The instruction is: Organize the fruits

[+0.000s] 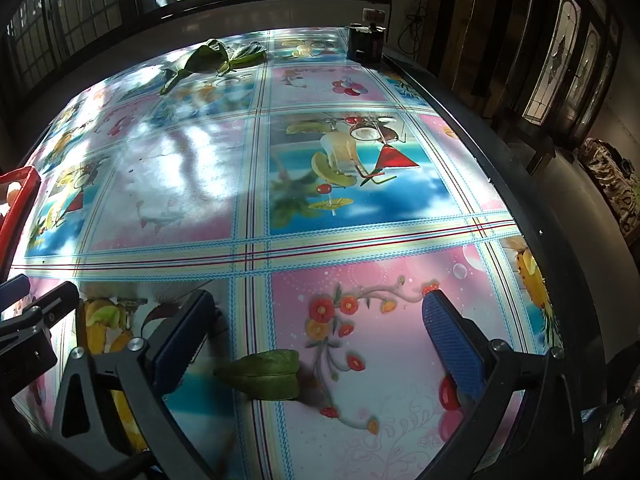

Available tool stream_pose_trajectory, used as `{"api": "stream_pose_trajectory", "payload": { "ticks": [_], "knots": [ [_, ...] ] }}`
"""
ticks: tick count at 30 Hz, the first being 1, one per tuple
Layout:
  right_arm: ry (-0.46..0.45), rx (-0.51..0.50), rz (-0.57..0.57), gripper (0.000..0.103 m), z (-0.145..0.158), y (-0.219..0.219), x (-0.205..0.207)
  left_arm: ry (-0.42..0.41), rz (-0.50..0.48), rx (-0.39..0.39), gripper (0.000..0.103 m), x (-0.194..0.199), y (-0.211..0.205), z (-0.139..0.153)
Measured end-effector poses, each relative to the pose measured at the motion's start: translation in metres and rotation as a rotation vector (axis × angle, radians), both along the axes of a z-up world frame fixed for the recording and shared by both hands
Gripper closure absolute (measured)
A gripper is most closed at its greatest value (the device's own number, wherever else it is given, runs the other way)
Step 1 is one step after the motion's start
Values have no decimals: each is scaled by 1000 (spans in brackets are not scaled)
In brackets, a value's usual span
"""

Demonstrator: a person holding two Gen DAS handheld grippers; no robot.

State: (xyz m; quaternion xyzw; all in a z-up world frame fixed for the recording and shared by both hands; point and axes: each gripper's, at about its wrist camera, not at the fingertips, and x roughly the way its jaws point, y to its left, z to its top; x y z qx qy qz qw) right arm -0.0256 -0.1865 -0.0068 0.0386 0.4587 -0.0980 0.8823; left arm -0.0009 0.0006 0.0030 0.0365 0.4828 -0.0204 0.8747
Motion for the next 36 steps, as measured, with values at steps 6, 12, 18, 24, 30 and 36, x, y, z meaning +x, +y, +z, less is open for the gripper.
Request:
{"api": "stream_pose_trajectory", "payload": {
  "ticks": [6, 12, 18, 24, 30, 36],
  "knots": [
    [0, 0, 0, 0, 0, 0, 0, -23, 21, -11, 23, -2, -1, 4],
    [0, 1, 0, 0, 0, 0, 0, -28, -2, 1, 23, -7, -14, 2],
    [0, 0, 0, 0, 0, 0, 0, -32, -38, -39, 23, -10, -16, 7],
    [1, 0, 0, 0, -1, 0, 0, -66, -89, -68, 23, -13, -16, 15],
    [1, 0, 0, 0, -1, 0, 0, -92, -158, -95, 23, -16, -16, 14],
    [1, 0, 0, 0, 0, 0, 0, -99, -175, -91, 23, -11, -19, 17]
  ]
}}
